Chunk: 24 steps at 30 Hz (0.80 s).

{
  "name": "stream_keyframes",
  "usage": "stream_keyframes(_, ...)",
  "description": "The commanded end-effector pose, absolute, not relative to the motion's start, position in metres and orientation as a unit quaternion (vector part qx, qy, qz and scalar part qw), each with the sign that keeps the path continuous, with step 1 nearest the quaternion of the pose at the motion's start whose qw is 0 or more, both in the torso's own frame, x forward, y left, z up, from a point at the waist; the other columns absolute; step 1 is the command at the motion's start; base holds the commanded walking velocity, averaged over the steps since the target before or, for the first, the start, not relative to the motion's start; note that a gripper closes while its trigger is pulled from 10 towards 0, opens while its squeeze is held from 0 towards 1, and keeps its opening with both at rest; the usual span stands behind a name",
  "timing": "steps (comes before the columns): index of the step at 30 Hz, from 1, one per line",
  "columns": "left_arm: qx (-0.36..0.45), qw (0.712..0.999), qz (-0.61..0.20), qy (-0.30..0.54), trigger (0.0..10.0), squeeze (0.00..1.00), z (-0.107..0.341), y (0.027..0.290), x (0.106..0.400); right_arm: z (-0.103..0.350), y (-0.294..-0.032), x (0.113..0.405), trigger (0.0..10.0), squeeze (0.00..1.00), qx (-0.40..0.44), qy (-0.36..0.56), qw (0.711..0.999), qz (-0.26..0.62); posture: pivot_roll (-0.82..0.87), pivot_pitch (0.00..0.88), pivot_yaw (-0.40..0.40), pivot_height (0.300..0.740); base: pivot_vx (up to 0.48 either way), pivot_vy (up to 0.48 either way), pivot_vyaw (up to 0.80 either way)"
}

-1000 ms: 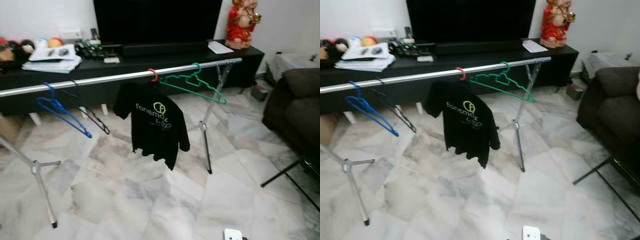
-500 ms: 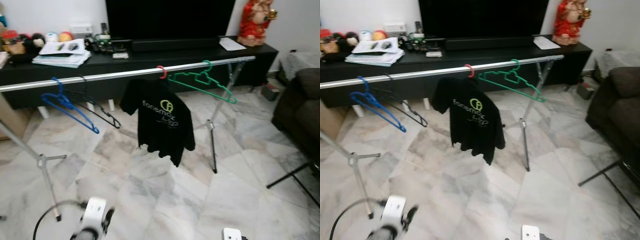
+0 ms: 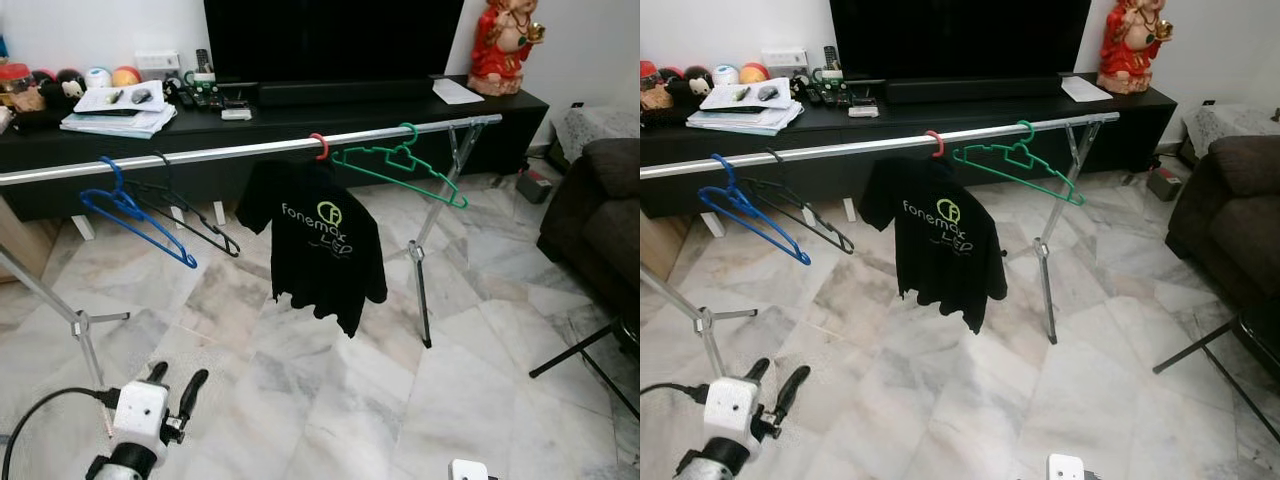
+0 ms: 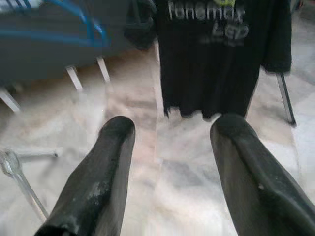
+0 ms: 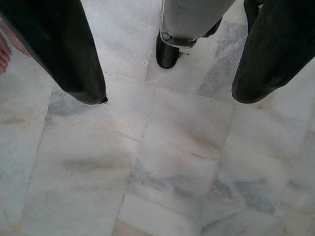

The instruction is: Hang hanger

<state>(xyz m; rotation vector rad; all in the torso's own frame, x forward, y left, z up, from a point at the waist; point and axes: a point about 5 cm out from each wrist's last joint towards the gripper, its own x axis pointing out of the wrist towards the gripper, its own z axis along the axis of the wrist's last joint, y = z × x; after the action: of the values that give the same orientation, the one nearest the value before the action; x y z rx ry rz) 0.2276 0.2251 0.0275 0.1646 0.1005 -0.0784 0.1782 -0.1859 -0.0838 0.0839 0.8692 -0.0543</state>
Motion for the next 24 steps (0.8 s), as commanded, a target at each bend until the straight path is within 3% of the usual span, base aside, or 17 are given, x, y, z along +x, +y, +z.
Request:
stream_keyframes(1, 0.079, 0.991, -0.033, 0.101, 10.0, 0.00, 0.009, 0.229, 0.223, -0.085, -0.187, 0.175, 10.0, 0.00, 0.038, 0.425, 0.904, -0.025, -0.02, 0.059, -0.046, 0.740, 0.000, 0.000, 0.00)
stream_keyframes(3, 0.088, 0.981, -0.009, 0.174, 10.0, 0.00, -0.011, 0.241, 0.219, -0.085, -0.186, 0.175, 10.0, 0.00, 0.042, 0.422, 0.905, -0.028, -0.02, 0.057, -0.042, 0.740, 0.000, 0.000, 0.00)
stream_keyframes(6, 0.086, 0.975, 0.006, 0.204, 10.0, 0.00, -0.018, 0.247, 0.216, -0.085, -0.186, 0.175, 10.0, 0.00, 0.042, 0.422, 0.905, -0.029, -0.02, 0.060, -0.042, 0.740, 0.000, 0.000, 0.00)
stream_keyframes(7, 0.085, 0.954, 0.027, 0.287, 10.0, 0.00, -0.039, 0.254, 0.202, -0.085, -0.186, 0.176, 10.0, 0.00, 0.042, 0.422, 0.905, -0.029, -0.02, 0.069, -0.044, 0.740, 0.000, 0.000, 0.00)
stream_keyframes(8, 0.085, 0.954, 0.027, 0.287, 10.0, 0.00, -0.039, 0.254, 0.202, -0.085, -0.186, 0.176, 10.0, 0.00, 0.042, 0.422, 0.905, -0.029, -0.02, 0.069, -0.044, 0.740, 0.000, 0.000, 0.00)
stream_keyframes(11, 0.092, 0.919, 0.035, 0.382, 10.0, 0.00, -0.062, 0.255, 0.178, -0.085, -0.185, 0.177, 10.0, 0.00, 0.043, 0.422, 0.905, -0.029, -0.03, 0.073, -0.044, 0.740, 0.000, 0.000, 0.00)
stream_keyframes(14, 0.091, 0.913, 0.033, 0.397, 10.0, 0.00, -0.066, 0.255, 0.172, -0.085, -0.184, 0.177, 10.0, 0.00, 0.044, 0.422, 0.905, -0.029, -0.05, 0.076, -0.035, 0.740, 0.000, 0.000, 0.00)
stream_keyframes(24, 0.074, 0.904, 0.013, 0.420, 10.0, 0.00, -0.078, 0.234, 0.166, -0.084, -0.185, 0.177, 10.0, 0.00, 0.045, 0.422, 0.905, -0.033, -0.03, 0.092, -0.044, 0.740, 0.372, 0.000, 0.00)
